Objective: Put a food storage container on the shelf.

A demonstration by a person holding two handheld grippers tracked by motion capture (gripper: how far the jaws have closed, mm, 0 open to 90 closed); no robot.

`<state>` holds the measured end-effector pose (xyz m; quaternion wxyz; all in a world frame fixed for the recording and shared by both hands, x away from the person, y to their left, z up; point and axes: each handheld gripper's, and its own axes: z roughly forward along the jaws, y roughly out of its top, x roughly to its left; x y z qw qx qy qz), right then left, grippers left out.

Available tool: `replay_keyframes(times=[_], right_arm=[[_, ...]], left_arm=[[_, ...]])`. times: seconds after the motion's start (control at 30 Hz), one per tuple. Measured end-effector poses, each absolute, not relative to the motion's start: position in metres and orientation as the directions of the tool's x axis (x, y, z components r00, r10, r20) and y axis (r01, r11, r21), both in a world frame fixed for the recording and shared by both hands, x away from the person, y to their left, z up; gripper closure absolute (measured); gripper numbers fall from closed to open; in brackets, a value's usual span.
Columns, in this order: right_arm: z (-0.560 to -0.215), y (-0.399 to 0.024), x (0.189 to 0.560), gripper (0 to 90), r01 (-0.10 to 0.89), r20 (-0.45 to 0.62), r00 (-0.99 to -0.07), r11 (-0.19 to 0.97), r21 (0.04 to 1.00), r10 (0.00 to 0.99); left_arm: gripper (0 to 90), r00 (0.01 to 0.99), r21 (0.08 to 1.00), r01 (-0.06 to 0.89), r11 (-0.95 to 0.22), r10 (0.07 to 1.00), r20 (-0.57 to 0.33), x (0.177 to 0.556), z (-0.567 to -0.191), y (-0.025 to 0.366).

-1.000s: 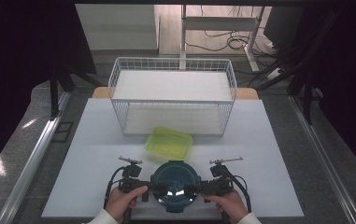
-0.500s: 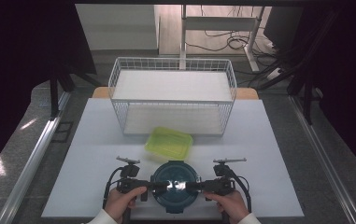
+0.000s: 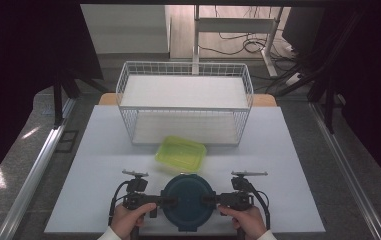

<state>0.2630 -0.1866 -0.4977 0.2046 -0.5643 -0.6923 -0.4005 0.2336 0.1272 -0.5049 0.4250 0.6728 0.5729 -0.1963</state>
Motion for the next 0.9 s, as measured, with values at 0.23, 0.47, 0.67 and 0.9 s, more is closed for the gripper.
replay_keyframes(times=[0.23, 0.47, 0.67, 0.9], right_arm=[[-0.494, -0.188, 0.262, 37.4, 0.942, 0.733, -0.281, 0.034, 0.333, 0.620], [-0.493, -0.188, 0.262, 37.4, 0.941, 0.735, -0.283, 0.031, 0.336, 0.616], [-0.487, -0.188, 0.263, 37.4, 0.936, 0.730, -0.296, 0.033, 0.351, 0.617], [-0.478, -0.187, 0.265, 37.4, 0.924, 0.713, -0.323, 0.045, 0.379, 0.622]], left_arm=[[38.3, 0.282, 0.370, 0.929, 0.017, 0.614, -0.737, 0.232, -0.499, 0.126], [39.5, 0.295, 0.387, 0.922, 0.016, 0.619, -0.728, 0.232, -0.495, 0.127], [39.6, 0.310, 0.400, 0.916, 0.009, 0.615, -0.725, 0.234, -0.491, 0.127], [39.8, 0.324, 0.415, 0.910, 0.011, 0.607, -0.726, 0.237, -0.484, 0.128]])
